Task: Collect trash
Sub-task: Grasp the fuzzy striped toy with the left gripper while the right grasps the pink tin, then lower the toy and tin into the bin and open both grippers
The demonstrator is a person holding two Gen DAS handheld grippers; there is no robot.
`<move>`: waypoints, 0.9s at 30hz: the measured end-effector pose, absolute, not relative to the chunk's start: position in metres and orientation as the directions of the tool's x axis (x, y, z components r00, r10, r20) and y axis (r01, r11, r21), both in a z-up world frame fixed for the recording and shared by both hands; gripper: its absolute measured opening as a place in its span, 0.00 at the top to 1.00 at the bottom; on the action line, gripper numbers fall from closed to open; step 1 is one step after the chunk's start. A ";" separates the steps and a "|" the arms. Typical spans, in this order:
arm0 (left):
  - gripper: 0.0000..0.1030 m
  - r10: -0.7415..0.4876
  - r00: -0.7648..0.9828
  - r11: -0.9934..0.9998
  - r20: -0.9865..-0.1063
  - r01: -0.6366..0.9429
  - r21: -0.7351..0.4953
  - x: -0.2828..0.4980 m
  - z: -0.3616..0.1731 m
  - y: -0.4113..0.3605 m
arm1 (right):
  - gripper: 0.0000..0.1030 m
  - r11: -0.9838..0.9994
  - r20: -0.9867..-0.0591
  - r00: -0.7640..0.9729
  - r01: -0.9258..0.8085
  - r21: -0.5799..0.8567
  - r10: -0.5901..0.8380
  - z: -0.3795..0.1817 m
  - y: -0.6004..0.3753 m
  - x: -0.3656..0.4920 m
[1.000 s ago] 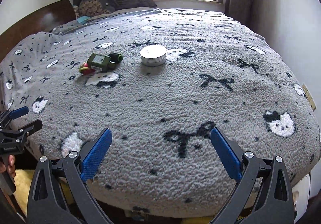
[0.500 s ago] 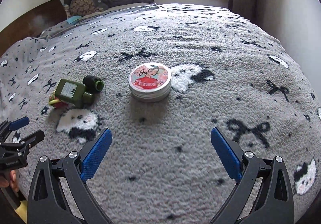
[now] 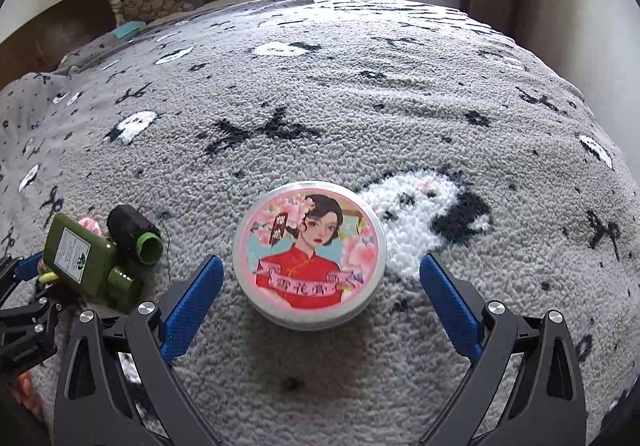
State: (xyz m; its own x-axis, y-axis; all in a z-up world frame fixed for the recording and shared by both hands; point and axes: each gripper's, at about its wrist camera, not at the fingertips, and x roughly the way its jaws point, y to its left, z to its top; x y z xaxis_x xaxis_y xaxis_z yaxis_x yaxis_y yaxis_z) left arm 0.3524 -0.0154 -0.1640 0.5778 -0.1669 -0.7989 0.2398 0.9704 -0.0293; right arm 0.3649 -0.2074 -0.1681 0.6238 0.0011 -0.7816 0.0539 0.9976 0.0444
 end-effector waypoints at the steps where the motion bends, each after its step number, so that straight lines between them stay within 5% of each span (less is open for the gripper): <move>1: 0.52 -0.173 0.577 0.968 -0.798 0.248 -0.031 0.354 -0.164 -0.017 | 0.09 0.998 -0.783 0.622 0.052 0.046 0.004 -0.169 -0.208 0.367; 6: 0.68 -0.195 0.568 0.960 -0.800 0.278 -0.037 0.351 -0.161 -0.022 | 0.30 0.999 -0.785 0.620 0.039 0.031 0.000 -0.171 -0.206 0.375; 12: 0.80 -0.181 0.563 0.962 -0.806 0.273 -0.025 0.331 -0.152 -0.019 | 0.31 1.000 -0.783 0.622 0.029 0.006 -0.014 -0.162 -0.203 0.358; 27: 0.80 -0.209 0.631 0.957 -0.747 0.291 -0.023 0.198 -0.109 0.000 | 0.31 1.000 -0.735 0.677 -0.013 0.022 0.025 -0.117 -0.199 0.230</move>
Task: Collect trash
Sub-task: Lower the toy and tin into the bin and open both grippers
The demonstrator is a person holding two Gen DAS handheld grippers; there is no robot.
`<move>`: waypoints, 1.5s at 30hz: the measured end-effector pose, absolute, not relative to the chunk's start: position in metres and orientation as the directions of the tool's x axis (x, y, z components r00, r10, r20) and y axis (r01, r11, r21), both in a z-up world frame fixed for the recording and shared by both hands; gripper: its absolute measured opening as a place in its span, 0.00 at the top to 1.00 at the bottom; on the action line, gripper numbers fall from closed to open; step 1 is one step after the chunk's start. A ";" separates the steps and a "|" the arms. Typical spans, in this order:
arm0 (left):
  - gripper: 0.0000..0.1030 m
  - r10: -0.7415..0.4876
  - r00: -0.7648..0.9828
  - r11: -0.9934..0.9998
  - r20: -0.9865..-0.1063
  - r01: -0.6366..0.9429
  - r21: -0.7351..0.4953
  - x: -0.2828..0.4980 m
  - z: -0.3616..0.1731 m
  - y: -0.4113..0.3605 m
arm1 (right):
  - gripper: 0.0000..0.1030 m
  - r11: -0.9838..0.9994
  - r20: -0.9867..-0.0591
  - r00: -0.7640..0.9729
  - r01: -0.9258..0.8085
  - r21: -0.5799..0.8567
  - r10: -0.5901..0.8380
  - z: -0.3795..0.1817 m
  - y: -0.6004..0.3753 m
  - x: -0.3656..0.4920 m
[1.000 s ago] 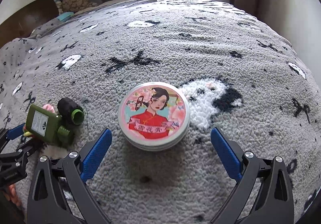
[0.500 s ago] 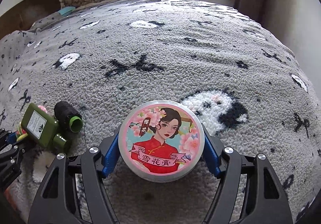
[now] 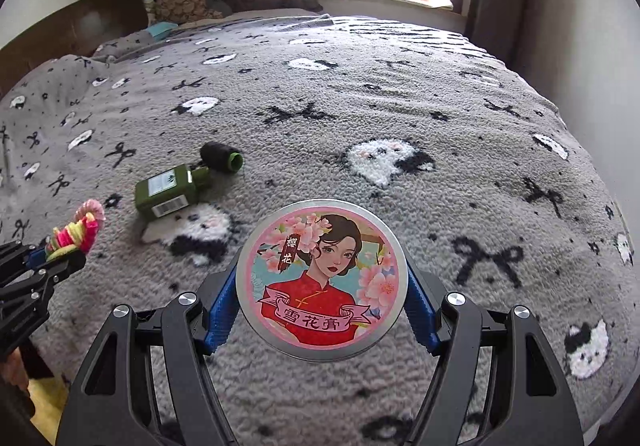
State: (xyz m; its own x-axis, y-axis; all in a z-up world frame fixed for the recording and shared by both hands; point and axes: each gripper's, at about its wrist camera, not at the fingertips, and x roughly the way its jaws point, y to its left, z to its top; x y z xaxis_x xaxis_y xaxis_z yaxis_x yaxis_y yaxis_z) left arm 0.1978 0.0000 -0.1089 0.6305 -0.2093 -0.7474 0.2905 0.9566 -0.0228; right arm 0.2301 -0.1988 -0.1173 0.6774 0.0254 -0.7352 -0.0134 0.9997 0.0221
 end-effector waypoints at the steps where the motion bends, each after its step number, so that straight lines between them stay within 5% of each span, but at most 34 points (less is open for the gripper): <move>1: 0.80 -0.213 0.641 0.956 -0.737 0.294 -0.022 0.187 -0.104 0.000 | 0.31 0.999 -0.727 0.685 -0.019 0.030 0.035 -0.113 -0.198 0.217; 19: 0.80 -0.357 0.677 0.895 -0.644 0.445 -0.028 0.018 -0.077 -0.026 | 0.31 0.991 -0.665 0.734 -0.114 0.075 0.135 -0.097 -0.201 0.027; 45: 0.80 -0.290 0.268 0.883 -0.919 0.445 -0.149 -0.029 -0.262 -0.032 | 0.31 0.969 -0.883 0.400 -0.095 0.226 0.245 -0.242 -0.183 -0.021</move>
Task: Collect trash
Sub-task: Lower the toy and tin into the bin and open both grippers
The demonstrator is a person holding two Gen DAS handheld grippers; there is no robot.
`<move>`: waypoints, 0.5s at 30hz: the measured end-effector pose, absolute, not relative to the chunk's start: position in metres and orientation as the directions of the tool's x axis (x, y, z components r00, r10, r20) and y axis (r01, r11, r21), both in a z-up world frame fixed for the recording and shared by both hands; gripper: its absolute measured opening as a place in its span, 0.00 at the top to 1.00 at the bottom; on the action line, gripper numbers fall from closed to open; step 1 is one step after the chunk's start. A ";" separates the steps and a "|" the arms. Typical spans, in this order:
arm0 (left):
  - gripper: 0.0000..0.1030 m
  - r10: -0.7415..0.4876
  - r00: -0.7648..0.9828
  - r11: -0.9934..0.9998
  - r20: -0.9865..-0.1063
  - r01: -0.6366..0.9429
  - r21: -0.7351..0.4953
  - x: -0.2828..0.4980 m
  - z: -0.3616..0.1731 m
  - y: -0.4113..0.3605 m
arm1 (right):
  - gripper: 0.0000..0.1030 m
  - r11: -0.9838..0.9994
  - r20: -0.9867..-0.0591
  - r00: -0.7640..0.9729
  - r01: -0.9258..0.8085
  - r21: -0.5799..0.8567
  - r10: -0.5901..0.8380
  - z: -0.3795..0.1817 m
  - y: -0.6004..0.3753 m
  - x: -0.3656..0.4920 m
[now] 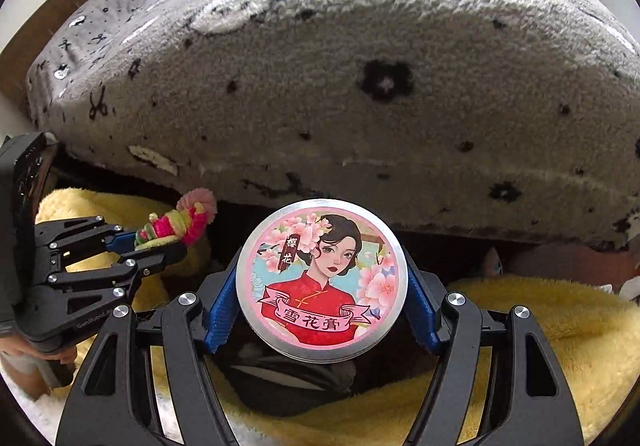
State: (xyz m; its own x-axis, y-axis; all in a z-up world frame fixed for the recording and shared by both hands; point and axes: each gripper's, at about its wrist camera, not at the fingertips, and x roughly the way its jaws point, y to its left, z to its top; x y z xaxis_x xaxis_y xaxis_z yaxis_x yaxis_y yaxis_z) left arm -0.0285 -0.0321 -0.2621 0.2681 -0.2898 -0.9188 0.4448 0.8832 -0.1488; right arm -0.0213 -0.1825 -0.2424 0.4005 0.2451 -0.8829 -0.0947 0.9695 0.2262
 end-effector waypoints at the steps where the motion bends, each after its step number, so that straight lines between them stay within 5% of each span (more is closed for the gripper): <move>1: 0.80 -0.286 0.255 0.883 -0.924 0.445 -0.151 -0.028 -0.268 -0.033 | 0.31 0.969 -0.886 0.393 -0.093 0.228 0.246 -0.246 -0.183 -0.020; 15: 0.80 -0.271 0.098 0.877 -0.958 0.435 -0.203 -0.011 -0.323 -0.038 | 0.31 0.957 -0.925 0.244 -0.046 0.288 0.290 -0.297 -0.179 -0.005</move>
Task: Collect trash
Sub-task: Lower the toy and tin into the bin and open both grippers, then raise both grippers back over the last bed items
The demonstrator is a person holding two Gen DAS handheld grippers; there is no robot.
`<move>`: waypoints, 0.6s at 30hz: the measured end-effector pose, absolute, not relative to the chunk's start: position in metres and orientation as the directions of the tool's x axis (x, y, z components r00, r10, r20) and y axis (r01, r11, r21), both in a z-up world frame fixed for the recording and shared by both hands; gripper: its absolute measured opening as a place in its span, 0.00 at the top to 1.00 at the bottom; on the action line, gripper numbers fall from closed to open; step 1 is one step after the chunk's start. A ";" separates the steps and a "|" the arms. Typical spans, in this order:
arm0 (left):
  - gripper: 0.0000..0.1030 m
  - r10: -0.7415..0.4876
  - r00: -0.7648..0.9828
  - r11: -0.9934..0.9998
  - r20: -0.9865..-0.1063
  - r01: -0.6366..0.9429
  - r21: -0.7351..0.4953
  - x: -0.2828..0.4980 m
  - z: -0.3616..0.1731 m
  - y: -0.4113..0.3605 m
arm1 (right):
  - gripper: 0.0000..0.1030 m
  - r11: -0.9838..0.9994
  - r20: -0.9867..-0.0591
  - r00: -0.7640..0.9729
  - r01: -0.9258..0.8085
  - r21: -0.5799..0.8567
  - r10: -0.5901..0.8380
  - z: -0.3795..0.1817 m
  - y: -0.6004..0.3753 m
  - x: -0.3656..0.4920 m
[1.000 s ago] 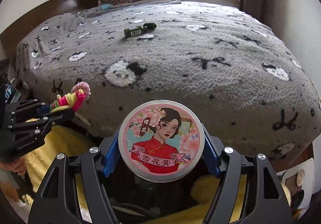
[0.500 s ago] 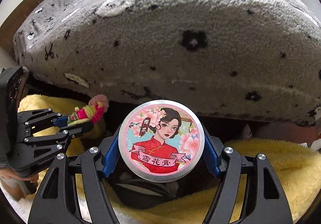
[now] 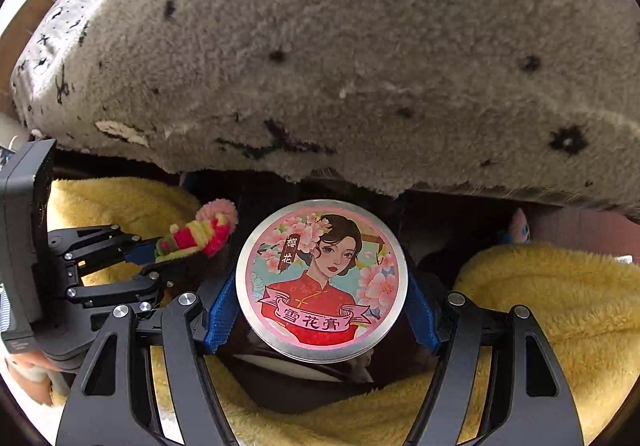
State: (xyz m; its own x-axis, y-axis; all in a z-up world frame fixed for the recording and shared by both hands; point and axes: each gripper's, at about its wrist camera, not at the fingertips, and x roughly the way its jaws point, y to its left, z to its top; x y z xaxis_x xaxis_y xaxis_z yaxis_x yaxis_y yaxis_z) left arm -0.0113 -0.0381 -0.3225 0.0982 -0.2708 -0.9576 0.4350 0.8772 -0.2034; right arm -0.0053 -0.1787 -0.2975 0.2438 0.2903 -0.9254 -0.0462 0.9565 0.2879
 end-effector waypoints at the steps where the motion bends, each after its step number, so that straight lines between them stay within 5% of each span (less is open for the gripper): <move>1: 0.80 -0.273 0.091 0.876 -0.958 0.435 -0.209 -0.010 -0.324 -0.039 | 0.31 0.956 -0.926 0.237 -0.045 0.291 0.293 -0.299 -0.179 -0.005; 9: 0.78 -0.286 0.069 0.868 -0.956 0.440 -0.228 -0.005 -0.330 -0.045 | 0.30 0.953 -0.927 0.221 -0.061 0.298 0.304 -0.305 -0.164 0.008; 14: 0.66 -0.274 0.086 0.885 -0.958 0.413 -0.216 -0.004 -0.319 -0.036 | 0.26 0.951 -0.922 0.235 -0.051 0.304 0.307 -0.301 -0.164 0.013; 18: 0.45 -0.287 0.125 0.891 -0.950 0.398 -0.217 -0.004 -0.305 -0.024 | 0.24 0.952 -0.916 0.263 -0.044 0.302 0.303 -0.291 -0.166 0.017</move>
State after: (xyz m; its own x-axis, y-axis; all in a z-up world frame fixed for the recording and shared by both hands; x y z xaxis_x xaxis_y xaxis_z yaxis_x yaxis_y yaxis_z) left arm -0.0041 -0.0243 -0.3050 0.1253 -0.2869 -0.9497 0.3985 0.8912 -0.2167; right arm 0.0172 -0.1656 -0.2915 0.2628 0.3026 -0.9162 -0.0438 0.9523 0.3020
